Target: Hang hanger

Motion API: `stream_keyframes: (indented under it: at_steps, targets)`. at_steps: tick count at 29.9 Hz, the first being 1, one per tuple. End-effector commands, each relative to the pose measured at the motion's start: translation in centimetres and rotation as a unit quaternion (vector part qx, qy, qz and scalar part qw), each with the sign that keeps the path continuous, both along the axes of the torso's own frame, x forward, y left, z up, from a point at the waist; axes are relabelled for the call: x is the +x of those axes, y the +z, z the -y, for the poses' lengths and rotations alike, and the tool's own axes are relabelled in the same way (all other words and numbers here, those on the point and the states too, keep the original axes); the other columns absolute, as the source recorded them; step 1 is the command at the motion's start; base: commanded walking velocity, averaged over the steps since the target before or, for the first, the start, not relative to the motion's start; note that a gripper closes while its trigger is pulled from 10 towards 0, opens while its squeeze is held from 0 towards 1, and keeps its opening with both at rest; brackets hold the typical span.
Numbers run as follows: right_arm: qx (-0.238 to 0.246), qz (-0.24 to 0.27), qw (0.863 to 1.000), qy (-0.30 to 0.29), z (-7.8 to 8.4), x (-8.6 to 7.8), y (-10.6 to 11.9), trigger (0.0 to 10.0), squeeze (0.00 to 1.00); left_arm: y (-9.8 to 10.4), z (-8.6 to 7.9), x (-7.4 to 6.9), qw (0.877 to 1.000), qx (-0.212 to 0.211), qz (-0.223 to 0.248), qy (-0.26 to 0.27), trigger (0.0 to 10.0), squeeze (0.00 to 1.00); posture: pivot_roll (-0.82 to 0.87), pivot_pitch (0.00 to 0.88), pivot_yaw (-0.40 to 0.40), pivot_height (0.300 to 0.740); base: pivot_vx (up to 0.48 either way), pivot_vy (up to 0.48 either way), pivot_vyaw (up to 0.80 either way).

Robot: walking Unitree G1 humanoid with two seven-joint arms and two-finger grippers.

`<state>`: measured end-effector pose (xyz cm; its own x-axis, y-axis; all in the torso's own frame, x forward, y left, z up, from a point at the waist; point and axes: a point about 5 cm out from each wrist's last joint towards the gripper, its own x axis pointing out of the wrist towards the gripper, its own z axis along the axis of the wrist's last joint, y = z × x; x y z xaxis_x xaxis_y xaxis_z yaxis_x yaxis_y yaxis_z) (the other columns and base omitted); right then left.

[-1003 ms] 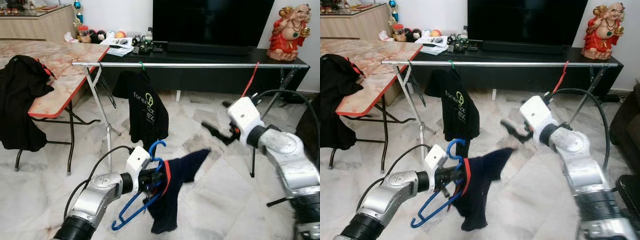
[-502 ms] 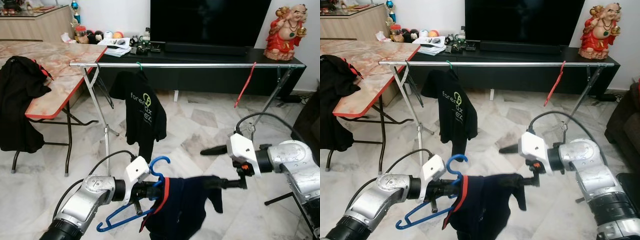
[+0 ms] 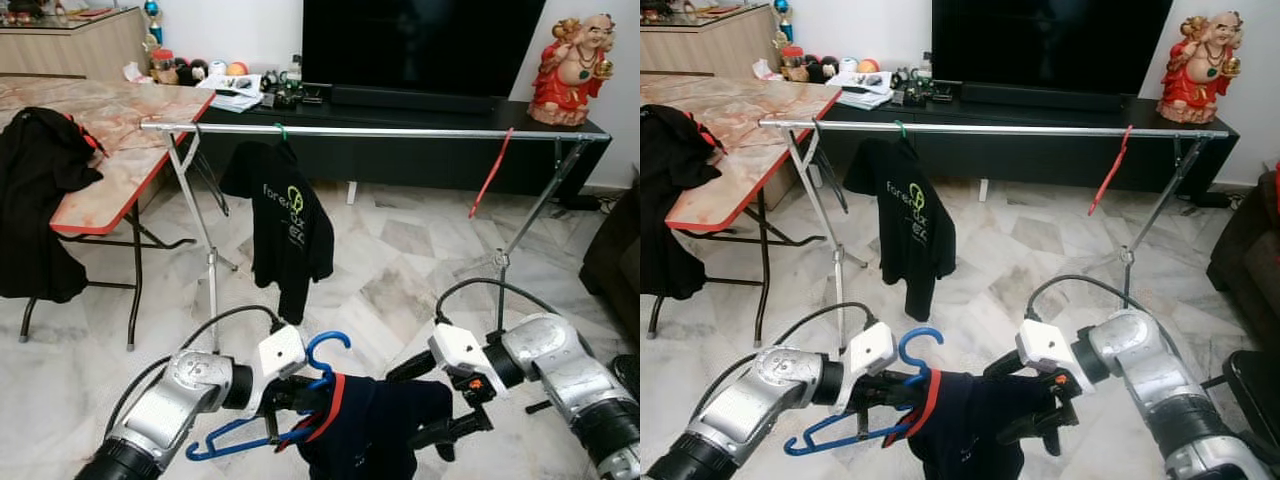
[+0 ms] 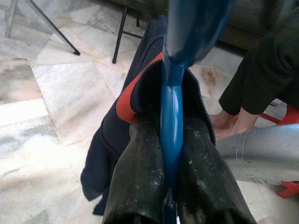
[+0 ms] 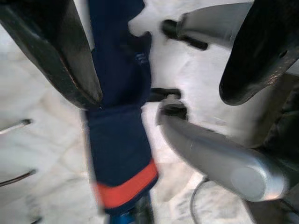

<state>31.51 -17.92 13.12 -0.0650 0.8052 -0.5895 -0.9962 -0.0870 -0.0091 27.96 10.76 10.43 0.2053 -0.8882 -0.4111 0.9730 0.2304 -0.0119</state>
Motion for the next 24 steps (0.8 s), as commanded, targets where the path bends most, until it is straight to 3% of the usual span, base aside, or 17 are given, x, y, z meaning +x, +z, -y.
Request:
stream_keyframes:
  at_steps: [1, 6, 24]
  targets:
    - [0.003, 0.041, 0.999, -0.011, -0.3, 0.8, 0.7, 10.0, 0.0, 1.5, 0.8, 0.2, 0.999, -0.006, 0.038, -0.024, 10.0, 0.0, 0.03, 0.0, -0.071, 0.74, 0.0, 0.0, 0.0]
    - [0.003, 0.056, 0.998, -0.019, -0.2, 1.2, 0.7, 10.0, 0.0, 1.4, 1.0, 0.1, 0.999, -0.007, 0.038, -0.026, 10.0, 0.0, 0.03, 0.0, -0.068, 0.74, 0.0, 0.0, 0.0]
    - [-0.003, 0.016, 1.0, 0.001, -1.8, 0.3, -2.6, 10.0, 0.0, 2.5, 2.5, -0.4, 0.996, -0.013, 0.05, -0.067, 10.0, 0.0, 0.07, 0.0, -0.07, 0.74, 0.0, 0.0, 0.0]
